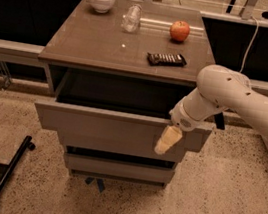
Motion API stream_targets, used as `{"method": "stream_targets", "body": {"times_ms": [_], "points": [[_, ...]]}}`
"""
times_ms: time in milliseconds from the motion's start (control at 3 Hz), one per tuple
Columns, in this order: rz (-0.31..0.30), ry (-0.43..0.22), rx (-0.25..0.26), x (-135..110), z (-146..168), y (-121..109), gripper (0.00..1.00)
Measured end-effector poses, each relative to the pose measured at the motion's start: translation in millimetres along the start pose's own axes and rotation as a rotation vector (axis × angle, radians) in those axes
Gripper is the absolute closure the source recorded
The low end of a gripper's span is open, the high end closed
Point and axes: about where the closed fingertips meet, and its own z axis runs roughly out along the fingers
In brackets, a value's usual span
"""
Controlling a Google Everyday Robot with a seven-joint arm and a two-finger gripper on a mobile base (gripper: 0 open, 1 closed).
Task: Open top drawer
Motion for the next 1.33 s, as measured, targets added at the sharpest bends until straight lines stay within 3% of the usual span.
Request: {"method": "stream_targets", "body": {"times_ms": [333, 1000, 1333], "points": [[-0.102, 0.063, -0.160, 29.4, -9.1, 50.8, 0.17], [-0.124, 0.080, -0.200, 37.4, -11.3, 61.2, 0.63], [-0.124, 0.080, -0.201, 35.2, -16.6, 61.0, 0.52]]}}
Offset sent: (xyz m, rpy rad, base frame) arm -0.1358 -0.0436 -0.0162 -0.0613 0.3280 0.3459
